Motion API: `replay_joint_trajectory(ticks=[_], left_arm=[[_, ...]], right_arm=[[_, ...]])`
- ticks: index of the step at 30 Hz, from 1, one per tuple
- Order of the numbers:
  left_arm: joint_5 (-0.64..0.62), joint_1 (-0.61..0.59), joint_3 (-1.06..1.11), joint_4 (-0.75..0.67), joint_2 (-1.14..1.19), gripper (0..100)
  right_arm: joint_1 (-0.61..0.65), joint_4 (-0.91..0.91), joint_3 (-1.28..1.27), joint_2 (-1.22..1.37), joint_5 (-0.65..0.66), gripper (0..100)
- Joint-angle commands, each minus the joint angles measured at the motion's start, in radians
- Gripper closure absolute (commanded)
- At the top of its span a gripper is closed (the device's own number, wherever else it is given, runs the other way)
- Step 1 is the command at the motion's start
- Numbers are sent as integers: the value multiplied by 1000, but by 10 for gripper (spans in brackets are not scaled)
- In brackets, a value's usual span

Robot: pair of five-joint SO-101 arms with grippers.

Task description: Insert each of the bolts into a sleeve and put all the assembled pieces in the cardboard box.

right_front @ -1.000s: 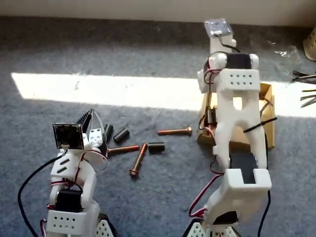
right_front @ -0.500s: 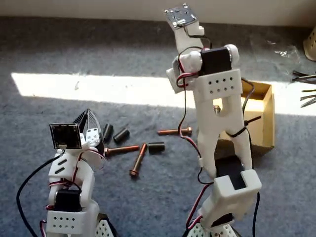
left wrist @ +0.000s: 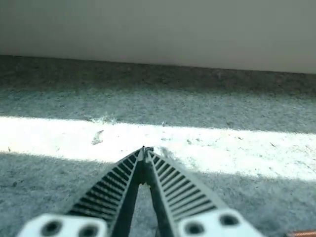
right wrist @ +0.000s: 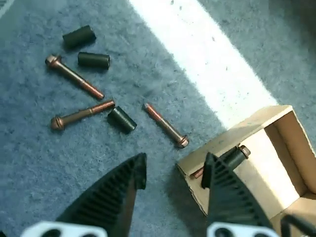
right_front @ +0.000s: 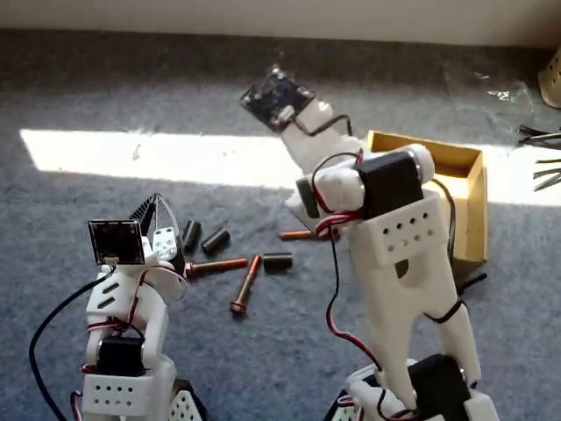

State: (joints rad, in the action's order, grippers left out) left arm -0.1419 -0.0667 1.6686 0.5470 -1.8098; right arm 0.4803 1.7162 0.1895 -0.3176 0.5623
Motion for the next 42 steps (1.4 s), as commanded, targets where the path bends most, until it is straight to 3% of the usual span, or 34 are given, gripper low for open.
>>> replay_joint_trajectory(ticks=[1,4,14,23,42], left_arm=[[2,-51,-10,-29,-5,980],[2,-93,1,-72,-5,980],[0,-102,2,-72,-5,980],[0,-101,2,-72,-5,980],[0,-102,15,-77,-4,979]], right_arm=[[30,-114,-217,-96,176,829],[54,-239,-409,-165,232,829],[81,-627,-885,-308,239,829],[188,-638,-1040,-315,233,829],[199,-648,-1053,-312,239,829]])
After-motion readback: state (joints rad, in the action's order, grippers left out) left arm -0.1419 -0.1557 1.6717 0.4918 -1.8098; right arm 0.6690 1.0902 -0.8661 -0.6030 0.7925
